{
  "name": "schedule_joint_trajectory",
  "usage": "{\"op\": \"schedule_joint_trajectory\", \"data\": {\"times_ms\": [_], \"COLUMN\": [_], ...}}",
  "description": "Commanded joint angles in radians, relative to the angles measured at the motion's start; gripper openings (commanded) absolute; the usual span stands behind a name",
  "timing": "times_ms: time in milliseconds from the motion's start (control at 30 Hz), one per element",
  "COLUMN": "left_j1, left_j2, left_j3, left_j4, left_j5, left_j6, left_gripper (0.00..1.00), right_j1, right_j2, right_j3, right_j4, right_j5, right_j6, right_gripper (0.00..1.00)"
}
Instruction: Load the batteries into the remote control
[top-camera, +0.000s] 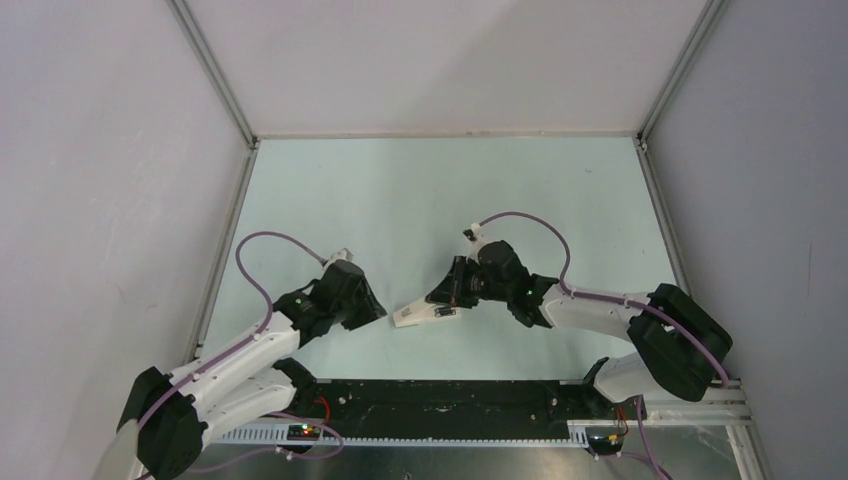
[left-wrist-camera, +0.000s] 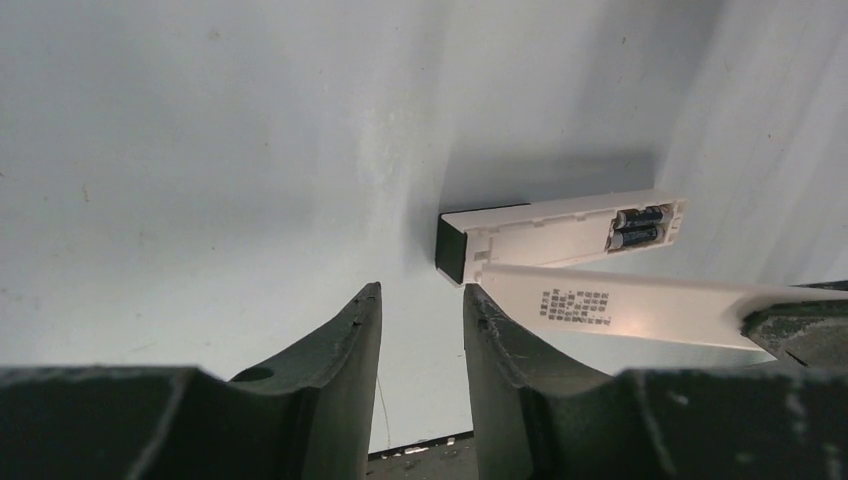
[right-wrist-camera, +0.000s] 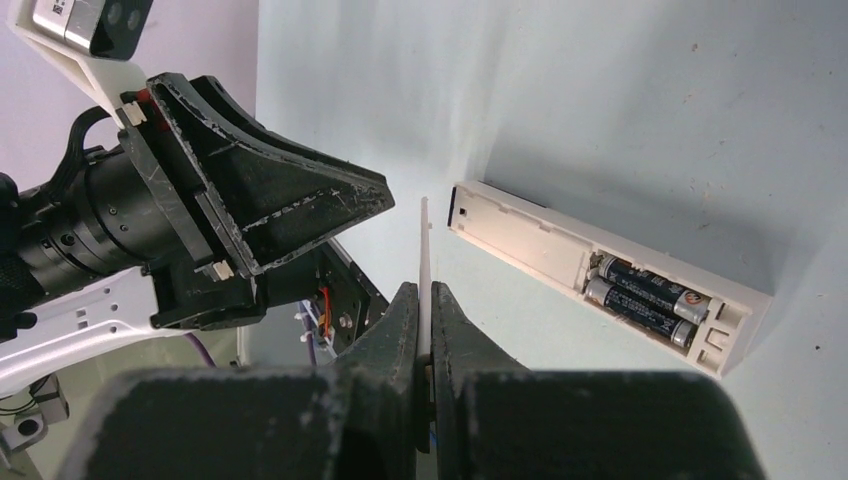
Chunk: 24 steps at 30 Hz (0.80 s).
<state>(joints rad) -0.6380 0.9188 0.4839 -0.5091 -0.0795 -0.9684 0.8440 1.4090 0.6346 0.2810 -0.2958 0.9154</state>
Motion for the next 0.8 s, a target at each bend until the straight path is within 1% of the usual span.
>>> {"op": "schedule_joint_trajectory", "data": {"times_ms": [0,500,667,767], "left_j1": [0.005,0.005,0.006,0.005], "left_j2": [-0.011,-0.009,-0.002,0.003], "left_j3": [-0.015,-0.040,-0.042,-0.042], "left_j4": [0.042,0.108,0.121,0.123], "left_j5": [0.031,0.072,0.106,0.107], "left_j6": [-0.003,-0.010,-0.009,-0.009], "left_gripper": [0.41,0.44,0.45,0.46], "right_j1": [-0.005,-0.020,-0.040,-0.047], "right_j2": [0.010,0.029,0.037,0.035], "right_j3": [-0.029,-0.079,-0.123,-0.128], "right_j4": [0.103,0.132,0.232,0.257], "right_j5": [0.035,0.072,0.035,0.015], "right_j6": [0.007,0.032,0.103,0.125], "right_gripper": [0.00,0.00,0.00,0.00]}}
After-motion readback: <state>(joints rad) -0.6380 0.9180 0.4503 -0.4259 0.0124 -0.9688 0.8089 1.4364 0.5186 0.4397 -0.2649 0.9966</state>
